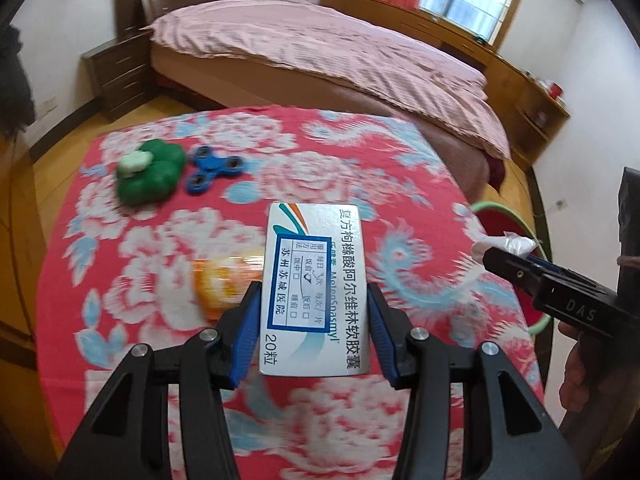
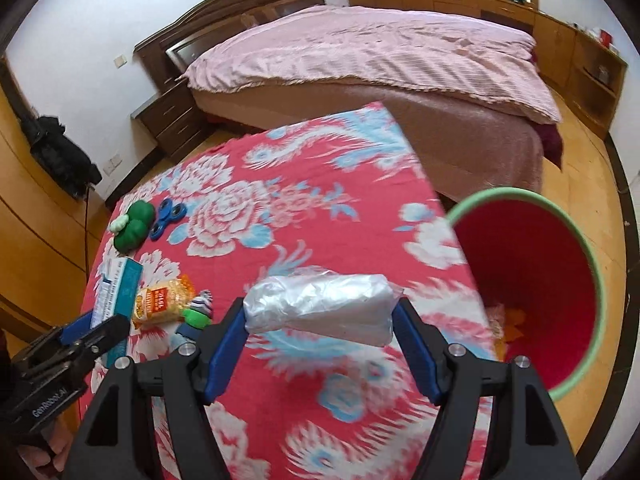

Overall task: Collect trash
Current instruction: 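Carry the box and plastic bag over the red bucket and open both tools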

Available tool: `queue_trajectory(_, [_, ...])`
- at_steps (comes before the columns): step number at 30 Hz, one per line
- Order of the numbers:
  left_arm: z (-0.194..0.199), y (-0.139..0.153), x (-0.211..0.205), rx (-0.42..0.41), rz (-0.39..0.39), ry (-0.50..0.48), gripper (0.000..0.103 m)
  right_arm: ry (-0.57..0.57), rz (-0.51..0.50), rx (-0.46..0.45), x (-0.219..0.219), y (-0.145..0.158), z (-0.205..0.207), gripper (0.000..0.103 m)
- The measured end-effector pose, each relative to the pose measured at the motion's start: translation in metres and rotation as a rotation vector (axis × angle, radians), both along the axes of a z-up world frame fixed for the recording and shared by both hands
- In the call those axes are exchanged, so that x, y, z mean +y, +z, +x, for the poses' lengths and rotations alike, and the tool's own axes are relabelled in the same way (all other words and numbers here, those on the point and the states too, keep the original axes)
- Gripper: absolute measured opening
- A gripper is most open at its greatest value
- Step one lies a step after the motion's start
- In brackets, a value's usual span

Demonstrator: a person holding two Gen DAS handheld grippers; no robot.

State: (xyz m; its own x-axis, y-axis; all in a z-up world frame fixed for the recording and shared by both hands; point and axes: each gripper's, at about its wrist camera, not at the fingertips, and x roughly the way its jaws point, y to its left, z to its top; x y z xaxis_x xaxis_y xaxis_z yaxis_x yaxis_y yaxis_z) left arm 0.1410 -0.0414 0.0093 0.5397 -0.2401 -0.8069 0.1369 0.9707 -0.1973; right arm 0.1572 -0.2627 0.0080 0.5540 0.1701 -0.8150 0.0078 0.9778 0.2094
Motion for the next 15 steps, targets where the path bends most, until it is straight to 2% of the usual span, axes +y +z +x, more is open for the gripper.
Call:
queue_trajectory(6, [0.003,0.003,-0.056,0.012,0.018,-0.111,0.051,-0.073,0.005,0.015,-0.050,0.003,-0.015,0.074])
queue_trajectory(11, [0.010,0.006,-0.099,0.016,0.045,-0.185,0.051,-0.141,0.006,0.049,-0.092,-0.005,-0.021,0.074])
queue_trajectory(15, [0.019,0.006,-0.138,0.026,0.039,-0.250,0.051,-0.197,0.030,0.069,-0.127,-0.014,-0.024,0.074])
